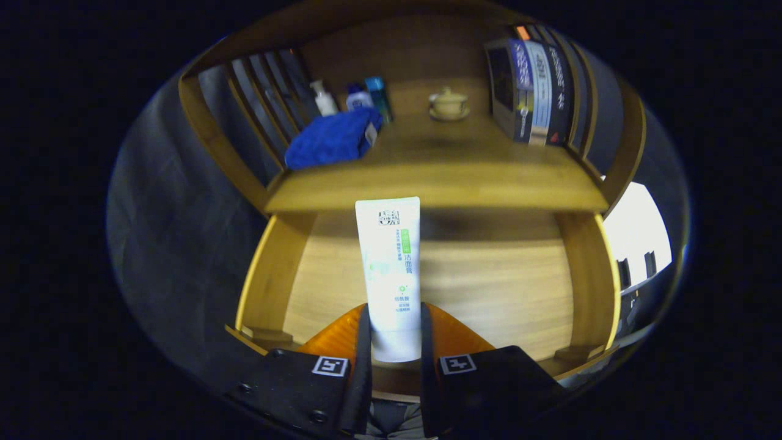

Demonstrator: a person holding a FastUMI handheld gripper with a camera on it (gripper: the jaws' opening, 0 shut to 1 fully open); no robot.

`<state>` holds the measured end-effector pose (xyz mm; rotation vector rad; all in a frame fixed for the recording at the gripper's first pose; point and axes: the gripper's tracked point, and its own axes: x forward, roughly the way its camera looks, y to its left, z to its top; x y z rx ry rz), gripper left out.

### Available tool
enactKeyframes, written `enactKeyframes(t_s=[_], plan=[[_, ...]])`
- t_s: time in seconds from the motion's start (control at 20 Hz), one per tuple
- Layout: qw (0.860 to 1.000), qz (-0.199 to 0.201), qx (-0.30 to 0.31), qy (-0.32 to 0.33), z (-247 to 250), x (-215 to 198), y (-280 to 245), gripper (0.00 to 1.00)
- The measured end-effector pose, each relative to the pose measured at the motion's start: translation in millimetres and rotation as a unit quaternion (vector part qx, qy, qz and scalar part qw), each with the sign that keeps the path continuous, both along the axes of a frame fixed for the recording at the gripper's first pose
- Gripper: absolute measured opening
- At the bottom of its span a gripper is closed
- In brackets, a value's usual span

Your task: Pull open the drawer, take out the items inside it, and place them on the countertop above the cabinet.

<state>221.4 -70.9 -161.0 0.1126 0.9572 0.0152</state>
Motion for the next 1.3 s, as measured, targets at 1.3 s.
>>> enactKeyframes(t_s=[1.3], plan=[[0.993,-0.093,-0.071,-0.028,-54,183,-47,0.57]])
